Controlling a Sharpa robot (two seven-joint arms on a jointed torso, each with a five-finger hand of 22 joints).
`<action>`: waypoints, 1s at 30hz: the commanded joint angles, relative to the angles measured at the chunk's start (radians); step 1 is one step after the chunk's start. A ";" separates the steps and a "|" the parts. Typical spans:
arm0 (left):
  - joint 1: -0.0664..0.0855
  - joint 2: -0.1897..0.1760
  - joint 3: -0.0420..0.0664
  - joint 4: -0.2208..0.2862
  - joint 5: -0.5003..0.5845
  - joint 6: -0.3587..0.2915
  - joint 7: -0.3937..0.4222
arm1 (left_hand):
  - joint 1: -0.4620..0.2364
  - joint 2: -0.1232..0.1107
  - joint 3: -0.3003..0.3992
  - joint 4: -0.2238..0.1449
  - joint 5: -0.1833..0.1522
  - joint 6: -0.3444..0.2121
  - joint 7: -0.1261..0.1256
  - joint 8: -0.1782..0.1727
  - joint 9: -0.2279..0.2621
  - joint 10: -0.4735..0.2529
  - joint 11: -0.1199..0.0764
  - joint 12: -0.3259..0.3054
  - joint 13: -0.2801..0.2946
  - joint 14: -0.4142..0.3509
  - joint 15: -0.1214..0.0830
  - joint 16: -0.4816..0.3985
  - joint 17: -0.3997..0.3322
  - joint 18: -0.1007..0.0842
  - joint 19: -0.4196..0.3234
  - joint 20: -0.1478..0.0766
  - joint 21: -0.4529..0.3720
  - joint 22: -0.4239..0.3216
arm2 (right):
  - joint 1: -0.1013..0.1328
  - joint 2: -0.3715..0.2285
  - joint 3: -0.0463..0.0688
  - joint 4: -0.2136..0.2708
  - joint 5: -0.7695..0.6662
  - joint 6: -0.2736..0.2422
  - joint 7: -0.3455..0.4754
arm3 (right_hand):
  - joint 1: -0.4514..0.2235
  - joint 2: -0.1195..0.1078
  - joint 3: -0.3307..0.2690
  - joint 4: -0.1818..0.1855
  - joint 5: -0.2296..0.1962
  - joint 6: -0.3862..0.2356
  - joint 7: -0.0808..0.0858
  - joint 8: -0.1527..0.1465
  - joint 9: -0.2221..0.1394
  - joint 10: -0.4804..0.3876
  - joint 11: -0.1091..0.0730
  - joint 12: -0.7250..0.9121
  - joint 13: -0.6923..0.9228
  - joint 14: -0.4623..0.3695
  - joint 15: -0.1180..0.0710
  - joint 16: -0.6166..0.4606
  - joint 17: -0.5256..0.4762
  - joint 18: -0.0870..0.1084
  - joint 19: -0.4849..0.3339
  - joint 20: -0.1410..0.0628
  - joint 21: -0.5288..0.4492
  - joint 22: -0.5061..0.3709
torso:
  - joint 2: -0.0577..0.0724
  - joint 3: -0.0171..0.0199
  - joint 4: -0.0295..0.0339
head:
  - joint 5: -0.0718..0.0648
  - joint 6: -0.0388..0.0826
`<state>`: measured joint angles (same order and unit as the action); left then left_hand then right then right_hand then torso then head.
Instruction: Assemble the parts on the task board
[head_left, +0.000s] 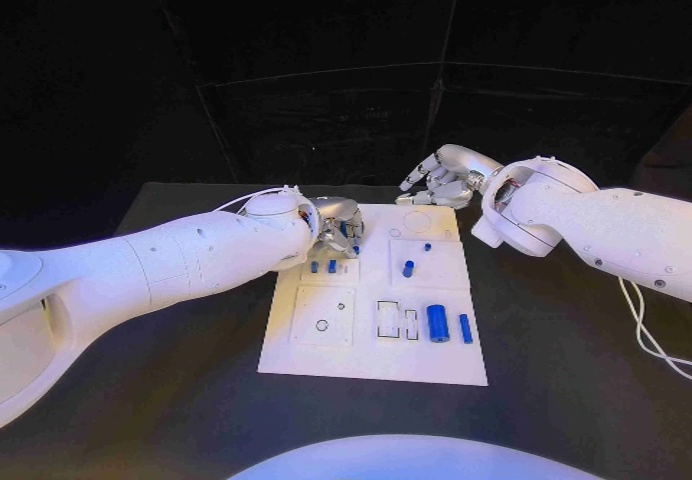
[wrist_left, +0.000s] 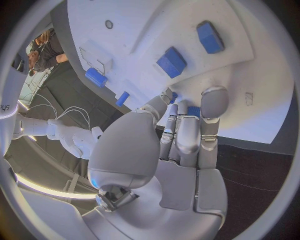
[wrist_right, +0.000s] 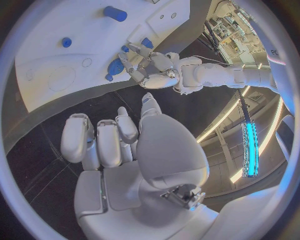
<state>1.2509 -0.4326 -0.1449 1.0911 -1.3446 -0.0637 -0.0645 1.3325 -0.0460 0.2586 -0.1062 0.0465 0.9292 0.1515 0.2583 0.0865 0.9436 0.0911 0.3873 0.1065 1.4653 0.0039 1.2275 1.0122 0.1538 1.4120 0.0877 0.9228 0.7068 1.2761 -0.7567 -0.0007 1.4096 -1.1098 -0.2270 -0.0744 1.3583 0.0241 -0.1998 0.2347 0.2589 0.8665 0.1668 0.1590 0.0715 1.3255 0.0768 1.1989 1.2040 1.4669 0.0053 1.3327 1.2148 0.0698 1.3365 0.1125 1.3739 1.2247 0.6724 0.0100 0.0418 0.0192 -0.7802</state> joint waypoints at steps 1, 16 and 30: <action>-0.005 0.004 -0.003 -0.004 -0.010 0.041 -0.020 | -0.010 0.002 0.005 0.003 0.001 0.009 0.000 -0.006 -0.001 0.006 -0.001 -0.004 -0.002 0.013 -0.009 -0.006 -0.001 -0.007 0.009 0.000 0.005 0.001 | 0.002 0.001 0.001 0.000 0.001 0.002 0.007 | 0.003 0.008 -0.006 0.002 0.005 -0.006 -0.001 0.004 -0.001 -0.008 0.001 -0.003 -0.001 0.030 -0.005 -0.006 -0.001 0.010 -0.005 -0.002 -0.005 -0.001 | 0.000 -0.0003 -0.0001 | 0.001 0.000; -0.010 0.021 -0.003 -0.016 -0.010 0.046 -0.010 | -0.010 0.024 0.029 0.000 0.001 0.031 -0.006 -0.012 -0.006 0.028 -0.007 -0.010 -0.016 0.013 -0.014 -0.004 -0.010 -0.008 0.009 -0.003 0.014 0.012 | 0.002 0.003 0.001 0.001 0.001 0.004 0.005 | 0.003 0.008 -0.006 0.002 0.005 -0.006 -0.001 0.004 -0.001 -0.008 0.001 -0.003 -0.001 0.030 -0.005 -0.006 -0.001 0.010 -0.005 -0.002 -0.005 -0.001 | 0.000 0.0003 -0.0005 | -0.001 -0.003; -0.012 0.022 -0.003 -0.028 -0.010 0.043 -0.013 | 0.030 0.059 0.101 -0.035 0.002 0.081 -0.015 -0.008 -0.007 0.087 -0.021 -0.013 -0.029 0.014 -0.025 0.004 -0.015 -0.012 0.012 -0.013 0.039 0.045 | 0.002 0.004 0.001 -0.001 0.001 0.006 0.004 | 0.003 0.008 -0.006 0.002 0.005 -0.006 -0.001 0.004 -0.001 -0.008 0.001 -0.003 -0.001 0.030 -0.005 -0.006 -0.001 0.010 -0.005 -0.002 -0.005 -0.001 | -0.001 -0.0004 0.0007 | -0.002 -0.004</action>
<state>1.2473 -0.4094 -0.1421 1.0680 -1.3485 -0.0538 -0.0639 1.3554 0.0053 0.3543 -0.1413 0.0462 1.0045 0.1340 0.2520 0.0799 1.0241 0.0679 0.3750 0.0786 1.4688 -0.0143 1.2275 0.9973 0.1540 1.4214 0.0783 0.9584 0.7495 1.2761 -0.7537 -0.0007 1.4081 -1.1098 -0.2255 -0.0753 1.3582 0.0241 -0.1997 0.2347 0.2589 0.8665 0.1668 0.1589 0.0716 1.3255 0.0768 1.1991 1.2041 1.4668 0.0054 1.3327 1.2149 0.0698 1.3365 0.1125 1.3739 1.2248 0.6723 0.0099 0.0415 0.0165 -0.7842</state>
